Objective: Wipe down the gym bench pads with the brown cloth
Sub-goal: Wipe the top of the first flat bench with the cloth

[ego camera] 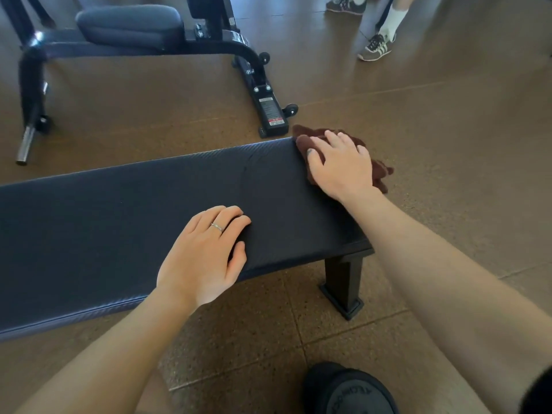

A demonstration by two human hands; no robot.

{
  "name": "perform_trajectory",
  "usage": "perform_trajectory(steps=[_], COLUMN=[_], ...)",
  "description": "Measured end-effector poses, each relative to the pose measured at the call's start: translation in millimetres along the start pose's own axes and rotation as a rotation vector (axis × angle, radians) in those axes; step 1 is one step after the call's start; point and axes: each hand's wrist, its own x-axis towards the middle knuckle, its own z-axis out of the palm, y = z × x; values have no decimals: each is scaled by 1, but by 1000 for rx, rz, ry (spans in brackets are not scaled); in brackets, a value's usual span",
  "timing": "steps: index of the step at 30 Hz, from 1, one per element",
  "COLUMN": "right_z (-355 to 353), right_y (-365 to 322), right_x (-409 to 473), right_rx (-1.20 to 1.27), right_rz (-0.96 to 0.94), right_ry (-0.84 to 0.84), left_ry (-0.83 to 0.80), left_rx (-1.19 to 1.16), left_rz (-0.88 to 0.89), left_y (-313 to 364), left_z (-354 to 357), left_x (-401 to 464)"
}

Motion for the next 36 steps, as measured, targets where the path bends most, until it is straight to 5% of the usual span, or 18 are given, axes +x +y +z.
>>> perform_trajectory(steps=[7, 11, 17, 20, 25, 30, 36], right_z=[22, 18, -9, -1, 23, 13, -7], right_y=[-76, -63, 12, -10, -81, -46, 15], right_x=[-121, -138, -88, -94, -161, -146, -85], right_rx=[37, 77, 27, 8, 28, 29, 17], right_rz=[-225, -277, 89, 232, 14, -178, 126], right_ry=[59, 41, 46, 61, 145, 175, 149], left_ry=[-6, -8, -4, 3, 12, 11, 36], left_rx=[-34, -60, -23, -39, -77, -72, -53], left_rz=[17, 2, -8, -1, -22, -4, 1], left_y=[0, -1, 0, -1, -1, -1, -1], left_z=[0, -2, -1, -1, 0, -2, 0], left_x=[0, 0, -1, -1, -2, 0, -1])
